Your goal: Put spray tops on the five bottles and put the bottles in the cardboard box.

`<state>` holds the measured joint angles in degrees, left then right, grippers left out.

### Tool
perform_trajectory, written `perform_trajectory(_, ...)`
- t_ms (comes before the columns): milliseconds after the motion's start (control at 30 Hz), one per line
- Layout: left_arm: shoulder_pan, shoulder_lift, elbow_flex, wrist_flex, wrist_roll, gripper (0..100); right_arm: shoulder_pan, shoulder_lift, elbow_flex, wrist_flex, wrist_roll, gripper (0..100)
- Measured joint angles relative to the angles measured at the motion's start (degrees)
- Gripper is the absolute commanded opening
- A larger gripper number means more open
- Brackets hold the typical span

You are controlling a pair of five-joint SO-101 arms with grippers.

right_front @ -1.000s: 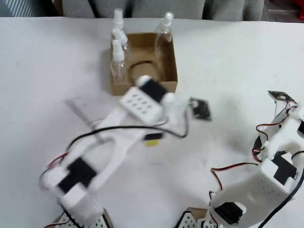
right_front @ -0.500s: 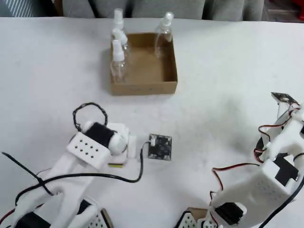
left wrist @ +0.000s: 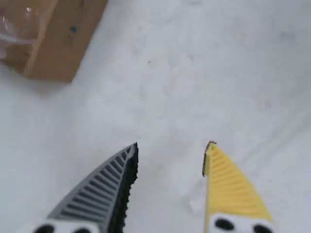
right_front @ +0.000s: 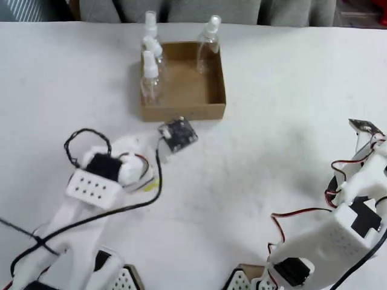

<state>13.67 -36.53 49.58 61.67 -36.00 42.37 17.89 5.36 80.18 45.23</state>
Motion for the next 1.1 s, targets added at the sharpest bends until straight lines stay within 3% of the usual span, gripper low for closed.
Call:
perform_trajectory(67, 0.0, -3.08, 1.76, 1.41, 7.3, 1, 0.0, 0.0, 0.0, 0.0, 0.0, 14.5)
perform_trajectory(200, 0.0, -11.6, 8.09, 3.16, 20.04, 4, 0.0, 0.0, 0.0, 0.0, 0.0, 14.5)
perform_trajectory(300, -0.44, -18.64, 14.68, 5.27, 24.62, 2, 0.0, 0.0, 0.0, 0.0, 0.0, 14.5)
perform_trajectory(433, -0.7, -23.82, 19.08, 12.04, 24.62, 2, 0.0, 0.0, 0.0, 0.0, 0.0, 14.5)
perform_trajectory(633, -4.13, -24.0, 19.08, 13.01, 23.91, 2, 0.0, 0.0, 0.0, -0.09, 0.0, 14.5)
perform_trajectory(933, -2.29, 2.2, 12.92, 13.01, 21.36, 2, -0.09, 0.0, 0.0, -0.09, 0.0, 14.5)
perform_trajectory(1100, -0.26, 5.54, 12.4, 12.84, 22.15, 2, -0.26, 0.0, 0.0, -0.09, 0.0, 14.5)
